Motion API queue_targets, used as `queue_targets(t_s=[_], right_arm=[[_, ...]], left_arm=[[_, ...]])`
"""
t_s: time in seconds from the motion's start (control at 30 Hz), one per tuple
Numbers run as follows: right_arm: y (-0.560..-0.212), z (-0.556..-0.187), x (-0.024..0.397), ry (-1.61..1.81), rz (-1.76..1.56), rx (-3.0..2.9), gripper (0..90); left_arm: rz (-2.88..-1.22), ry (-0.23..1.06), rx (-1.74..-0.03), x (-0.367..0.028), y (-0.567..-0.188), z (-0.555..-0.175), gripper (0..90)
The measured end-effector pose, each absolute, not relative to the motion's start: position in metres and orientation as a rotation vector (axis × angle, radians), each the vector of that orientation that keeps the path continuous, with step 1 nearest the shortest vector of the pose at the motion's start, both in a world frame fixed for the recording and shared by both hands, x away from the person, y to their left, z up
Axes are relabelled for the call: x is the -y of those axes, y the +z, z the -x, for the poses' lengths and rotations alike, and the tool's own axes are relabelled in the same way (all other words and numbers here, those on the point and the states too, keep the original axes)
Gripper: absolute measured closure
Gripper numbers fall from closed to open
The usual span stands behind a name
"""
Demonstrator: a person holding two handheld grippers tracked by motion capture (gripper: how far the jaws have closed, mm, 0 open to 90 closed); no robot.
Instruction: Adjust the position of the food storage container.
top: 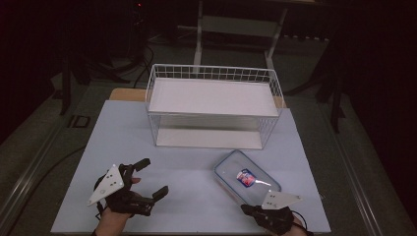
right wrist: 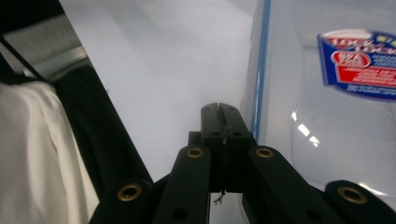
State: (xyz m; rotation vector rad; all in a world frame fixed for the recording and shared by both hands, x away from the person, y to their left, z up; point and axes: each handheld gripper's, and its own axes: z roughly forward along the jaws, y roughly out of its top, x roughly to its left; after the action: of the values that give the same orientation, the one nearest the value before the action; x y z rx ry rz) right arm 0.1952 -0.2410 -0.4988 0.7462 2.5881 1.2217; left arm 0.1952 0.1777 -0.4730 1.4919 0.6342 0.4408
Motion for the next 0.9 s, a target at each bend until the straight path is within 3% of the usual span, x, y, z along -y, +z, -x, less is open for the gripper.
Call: queue_targets(t_s=[0.9], right_arm=[[-0.493, -0.229, 0.316, 1.092, -1.055, -2.351, 90.0]], left_arm=[[-1.519, 0.433, -0.626, -0.172, -0.475, -0.195, 0.0]])
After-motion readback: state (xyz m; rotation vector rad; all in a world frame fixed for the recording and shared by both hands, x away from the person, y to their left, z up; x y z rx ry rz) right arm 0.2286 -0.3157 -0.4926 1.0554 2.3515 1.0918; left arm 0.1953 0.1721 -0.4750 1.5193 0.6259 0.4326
